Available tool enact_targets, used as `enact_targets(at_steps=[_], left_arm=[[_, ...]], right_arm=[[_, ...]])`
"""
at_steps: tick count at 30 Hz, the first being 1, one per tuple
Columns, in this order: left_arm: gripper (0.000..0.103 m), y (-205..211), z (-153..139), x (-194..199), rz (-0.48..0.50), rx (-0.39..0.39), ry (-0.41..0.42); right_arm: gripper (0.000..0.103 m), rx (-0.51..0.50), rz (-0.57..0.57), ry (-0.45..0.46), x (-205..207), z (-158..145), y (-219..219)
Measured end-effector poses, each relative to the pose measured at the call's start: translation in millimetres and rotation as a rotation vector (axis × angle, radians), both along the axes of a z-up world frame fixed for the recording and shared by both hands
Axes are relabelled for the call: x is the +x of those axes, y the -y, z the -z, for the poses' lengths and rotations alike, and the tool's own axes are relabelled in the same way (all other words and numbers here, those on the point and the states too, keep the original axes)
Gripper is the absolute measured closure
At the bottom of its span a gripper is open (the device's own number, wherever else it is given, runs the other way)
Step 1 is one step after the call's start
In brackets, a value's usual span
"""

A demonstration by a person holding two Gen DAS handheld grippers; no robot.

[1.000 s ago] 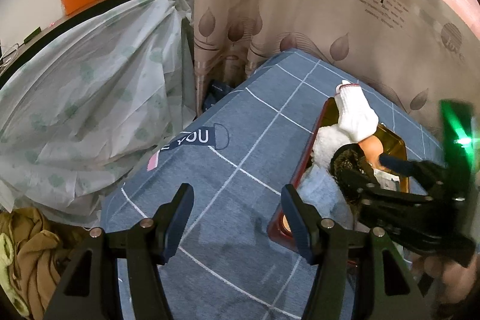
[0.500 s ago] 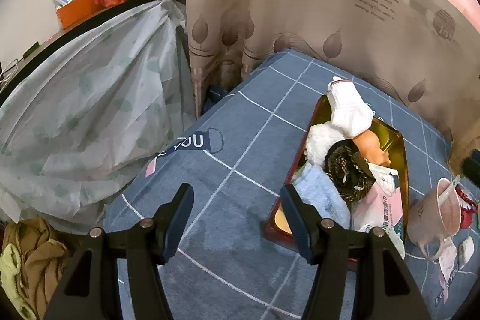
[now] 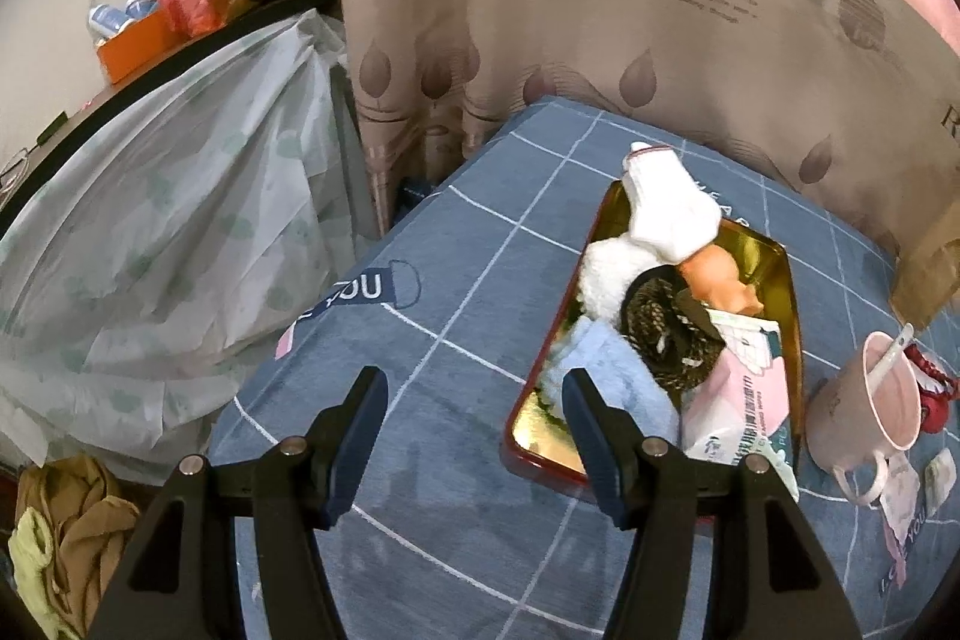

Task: Organize soft objects
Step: 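Move the right gripper to the white folded towel and grasp it, then grasp the pink floral napkin with the left gripper while the right gripper holds the white towel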

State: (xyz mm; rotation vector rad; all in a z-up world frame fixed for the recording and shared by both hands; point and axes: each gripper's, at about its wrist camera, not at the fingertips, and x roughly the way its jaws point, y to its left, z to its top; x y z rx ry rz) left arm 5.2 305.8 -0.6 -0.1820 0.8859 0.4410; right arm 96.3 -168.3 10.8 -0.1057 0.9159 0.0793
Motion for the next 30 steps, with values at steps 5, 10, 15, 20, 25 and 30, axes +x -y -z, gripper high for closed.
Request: enact_targets(at_steps=[5,10,15,20,25,30], left_arm=[[0.041,10,-2,2,0.027,0.019,0.0],[0.041,20,-6,3,0.051,0.029,0.002],[0.041,41,-10,5,0.104,0.04,-0.012],[0.041,75,-16,9,0.192,0.046,-0.023],[0.041,120,-24,17,0.317,0.021,-0.021],[0.041,181,-25,29,0.479,0.012,-0.042]], right_arm=[[0.02,0.008,0.053,-0.043,-11,19,28],[0.018,0.043,0.057,-0.083,-14,41,34],[0.015,0.048,0.041,-0.109,-10,58,33],[0.015,0.068,0.024,-0.131,-9,74,31],[0.018,0.065,0.015,-0.117,-8,85,31],[0.033,0.066,-0.001,-0.076,-10,86,33]])
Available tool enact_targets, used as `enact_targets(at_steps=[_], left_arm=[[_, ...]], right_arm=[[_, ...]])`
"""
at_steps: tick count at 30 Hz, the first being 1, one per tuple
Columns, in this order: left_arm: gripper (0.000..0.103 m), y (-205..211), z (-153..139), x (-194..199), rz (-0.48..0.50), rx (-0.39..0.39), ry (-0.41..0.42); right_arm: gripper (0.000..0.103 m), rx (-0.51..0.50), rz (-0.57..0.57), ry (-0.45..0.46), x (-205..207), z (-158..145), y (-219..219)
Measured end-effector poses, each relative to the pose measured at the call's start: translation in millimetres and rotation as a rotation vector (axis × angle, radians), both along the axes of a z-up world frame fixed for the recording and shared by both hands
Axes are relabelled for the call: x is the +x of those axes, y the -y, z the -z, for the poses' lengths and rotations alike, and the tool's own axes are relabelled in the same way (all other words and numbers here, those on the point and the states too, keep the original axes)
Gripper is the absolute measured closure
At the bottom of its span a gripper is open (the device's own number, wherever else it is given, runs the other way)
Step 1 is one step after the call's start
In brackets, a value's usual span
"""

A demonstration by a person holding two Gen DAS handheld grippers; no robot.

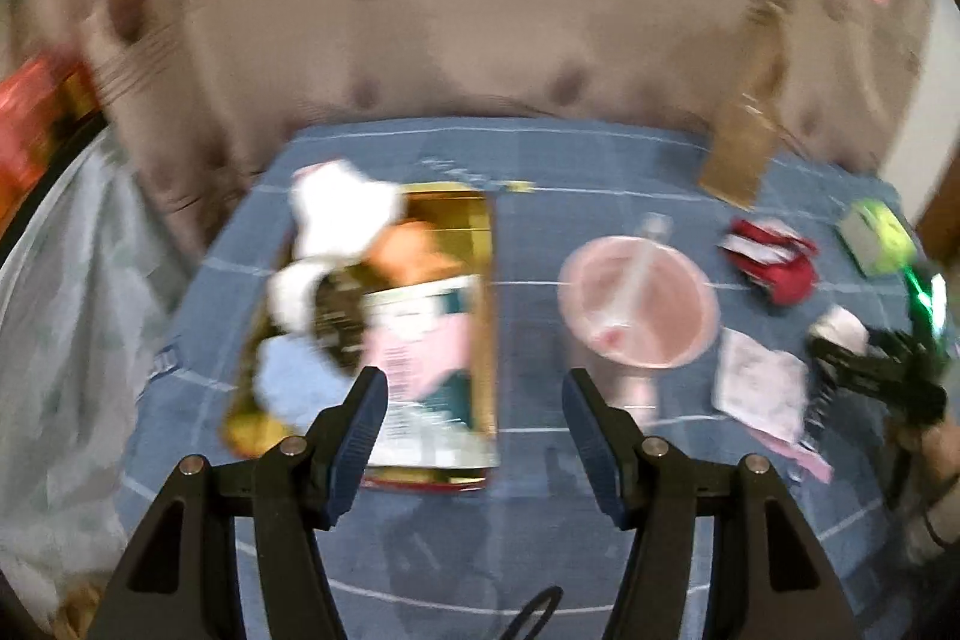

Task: Organize soft objects
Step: 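Grasp the pink floral napkin with the left gripper while the right gripper holds the white towel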

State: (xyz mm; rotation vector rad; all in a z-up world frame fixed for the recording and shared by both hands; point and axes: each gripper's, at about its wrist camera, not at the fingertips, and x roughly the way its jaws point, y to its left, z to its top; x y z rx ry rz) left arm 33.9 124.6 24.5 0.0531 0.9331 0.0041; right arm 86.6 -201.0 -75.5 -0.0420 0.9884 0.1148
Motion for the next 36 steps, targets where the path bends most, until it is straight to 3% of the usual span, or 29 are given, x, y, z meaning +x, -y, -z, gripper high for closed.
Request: enact_targets(at_steps=[9,17,21,27,36], left_arm=[[0.041,104,18,13,0.276,-0.034,-0.076],[0.041,149,44,24,0.381,-0.065,-0.159],[0.041,165,56,27,0.418,-0.065,-0.194],[0.041,190,81,36,0.456,-0.034,-0.248],[0.041,212,110,43,0.475,0.008,-0.301]], right_arm=[[0.046,0.022,0.014,0.041,-4,-5,18],[0.057,0.046,0.061,0.073,-4,-11,46],[0.056,0.072,0.061,0.079,-4,-8,51],[0.046,0.124,0.068,0.071,-3,0,58],[0.044,0.154,0.061,0.082,-4,2,60]])
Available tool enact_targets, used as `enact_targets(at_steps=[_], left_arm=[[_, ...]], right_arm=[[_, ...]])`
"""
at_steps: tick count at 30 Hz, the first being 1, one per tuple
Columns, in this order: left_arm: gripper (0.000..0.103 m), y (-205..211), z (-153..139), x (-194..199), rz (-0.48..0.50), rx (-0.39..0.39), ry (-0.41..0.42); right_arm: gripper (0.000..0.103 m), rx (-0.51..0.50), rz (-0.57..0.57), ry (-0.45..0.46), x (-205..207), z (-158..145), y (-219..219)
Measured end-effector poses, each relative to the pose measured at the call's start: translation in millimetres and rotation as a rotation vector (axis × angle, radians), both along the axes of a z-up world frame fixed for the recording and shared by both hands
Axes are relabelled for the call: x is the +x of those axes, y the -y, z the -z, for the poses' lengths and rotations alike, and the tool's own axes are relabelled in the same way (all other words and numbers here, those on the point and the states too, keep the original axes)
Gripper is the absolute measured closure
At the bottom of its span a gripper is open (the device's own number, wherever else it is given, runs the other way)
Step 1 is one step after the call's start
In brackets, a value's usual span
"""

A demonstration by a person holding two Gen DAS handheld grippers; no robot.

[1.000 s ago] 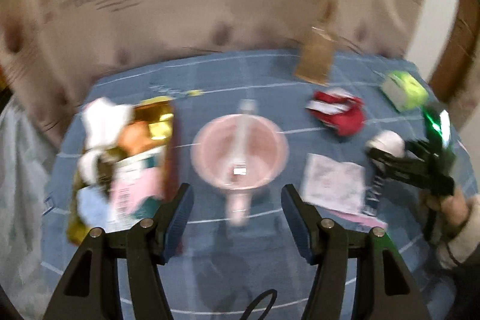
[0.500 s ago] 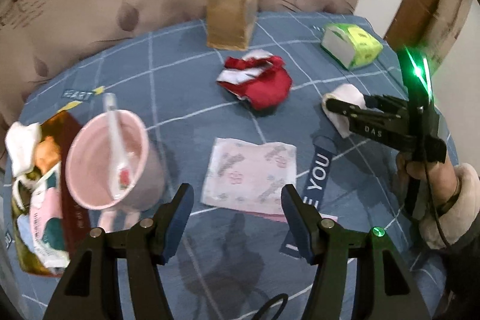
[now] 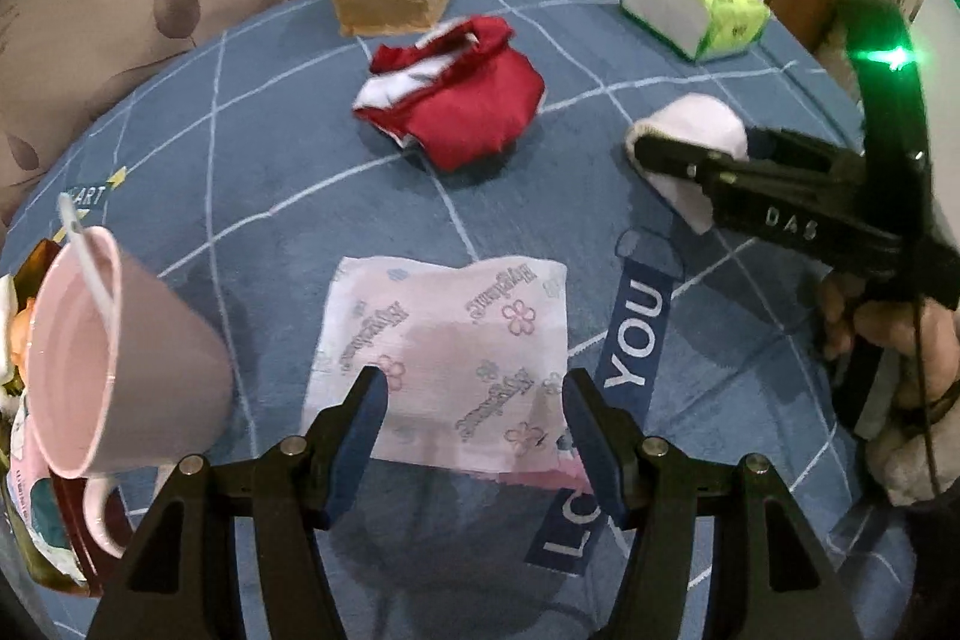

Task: Organize soft objects
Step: 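Grasp the pink floral napkin with the left gripper while the right gripper holds the white towel, then lift the napkin and carry it toward the tray with the left gripper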

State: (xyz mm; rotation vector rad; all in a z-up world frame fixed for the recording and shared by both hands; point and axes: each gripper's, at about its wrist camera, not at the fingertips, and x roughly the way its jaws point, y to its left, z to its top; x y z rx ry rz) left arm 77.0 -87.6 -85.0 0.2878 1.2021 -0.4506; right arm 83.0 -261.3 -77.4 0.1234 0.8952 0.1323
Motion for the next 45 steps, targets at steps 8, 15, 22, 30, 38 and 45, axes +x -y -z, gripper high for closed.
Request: enact_targets(at_steps=[8,15,22,30,38,45], left_arm=[[0.038,5,14,4,-0.038,0.025,0.002],[0.036,7,16,9,-0.056,0.02,0.025],[0.078,4,12,11,-0.081,0.039,0.066],[0.095,-12,4,14,-0.121,0.015,0.054],[0.095,-8,-14,10,-0.114,-0.013,0.087],[0.095,-12,-29,9,-0.13,-0.037,0.113]], right_arm=[[0.044,0.09,0.002,0.007,-1,0,11],[0.043,0.13,0.003,0.01,-1,0,15],[0.043,0.136,0.005,0.01,-1,1,16],[0.043,0.124,0.005,0.01,-1,1,14],[0.043,0.118,0.004,0.009,0,1,14],[0.043,0.113,0.003,0.008,0,1,13]])
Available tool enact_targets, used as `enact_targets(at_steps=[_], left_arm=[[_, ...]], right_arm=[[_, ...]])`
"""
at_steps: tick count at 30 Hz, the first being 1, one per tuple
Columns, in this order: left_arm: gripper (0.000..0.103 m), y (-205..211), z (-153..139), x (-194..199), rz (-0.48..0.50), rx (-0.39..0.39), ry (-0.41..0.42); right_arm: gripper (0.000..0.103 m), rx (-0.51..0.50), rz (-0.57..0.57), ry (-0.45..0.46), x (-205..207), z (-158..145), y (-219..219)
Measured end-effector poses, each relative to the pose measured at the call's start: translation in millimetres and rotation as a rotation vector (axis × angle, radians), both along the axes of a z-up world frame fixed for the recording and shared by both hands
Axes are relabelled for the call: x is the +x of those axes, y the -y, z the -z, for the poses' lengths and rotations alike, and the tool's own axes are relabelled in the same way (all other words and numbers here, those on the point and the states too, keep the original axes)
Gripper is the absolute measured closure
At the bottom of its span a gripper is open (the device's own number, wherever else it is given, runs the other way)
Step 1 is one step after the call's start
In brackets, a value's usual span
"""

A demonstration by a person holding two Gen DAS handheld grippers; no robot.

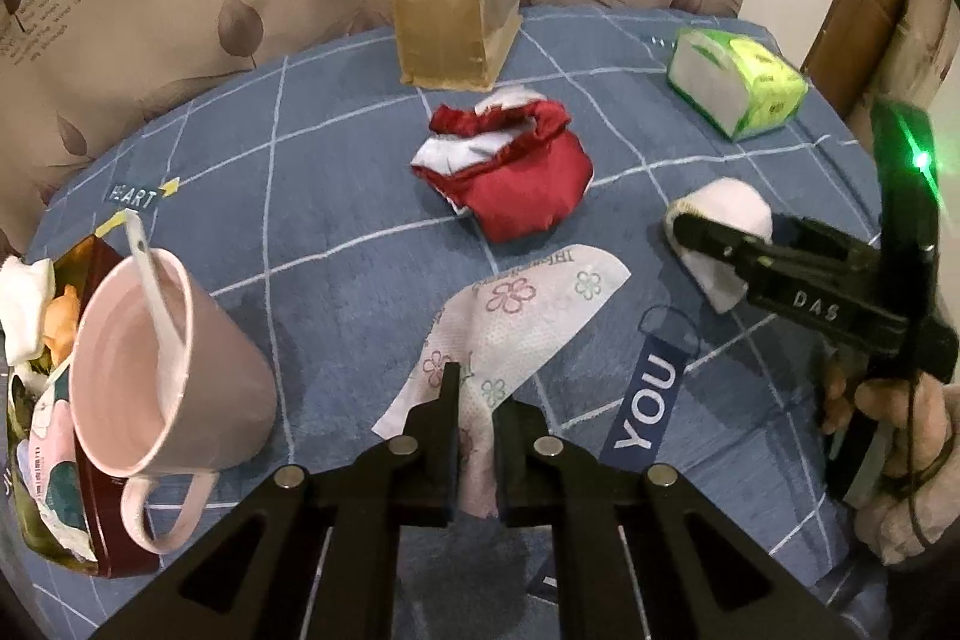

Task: Organize soft objects
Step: 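Lift the napkin and carry it toward the tray with the left gripper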

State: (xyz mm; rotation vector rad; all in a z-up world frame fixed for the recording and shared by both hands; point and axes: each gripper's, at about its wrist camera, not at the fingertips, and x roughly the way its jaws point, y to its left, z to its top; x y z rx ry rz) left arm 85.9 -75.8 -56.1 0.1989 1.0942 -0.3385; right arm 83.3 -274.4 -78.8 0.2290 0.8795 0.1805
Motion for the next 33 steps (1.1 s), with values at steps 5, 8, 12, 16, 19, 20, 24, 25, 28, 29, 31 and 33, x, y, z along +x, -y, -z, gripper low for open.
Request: enact_targets(at_steps=[5,8,12,16,19,20,24,25,28,29,31,33], left_arm=[[0.095,-6,-15,-2,-0.011,-0.017,0.036],[0.095,-13,-27,-3,-0.025,-0.02,0.065],[0.095,-23,-39,-3,-0.053,-0.02,0.093],[0.095,-37,-51,-2,-0.082,-0.009,0.119],[0.095,-50,-59,-2,-0.113,0.005,0.14],[0.095,-56,-61,-2,-0.125,0.011,0.148],[0.095,-82,-74,-2,-0.181,0.029,0.181],[0.095,-89,-76,-2,-0.195,0.034,0.188],[0.095,-110,-84,-1,-0.238,0.057,0.211],[0.095,-117,-87,-1,-0.253,0.066,0.218],[0.095,-132,-92,0,-0.285,0.086,0.233],[0.095,-148,-97,1,-0.315,0.109,0.248]], right_arm=[[0.043,0.0,0.0,0.0,1,0,-1],[0.043,-0.002,0.0,0.0,1,0,-1],[0.043,-0.001,0.0,0.0,1,0,-1],[0.043,0.0,0.001,0.0,1,1,-1],[0.043,-0.003,0.001,-0.001,0,1,-2],[0.043,-0.004,0.0,-0.001,0,1,-2],[0.043,-0.01,0.0,-0.002,1,2,-3],[0.043,-0.011,-0.001,-0.002,2,2,-3],[0.043,-0.015,-0.001,-0.002,2,2,-3],[0.043,-0.017,-0.002,-0.002,2,2,-4],[0.043,-0.02,-0.003,-0.003,2,2,-4],[0.043,-0.023,-0.004,-0.003,2,2,-4]])
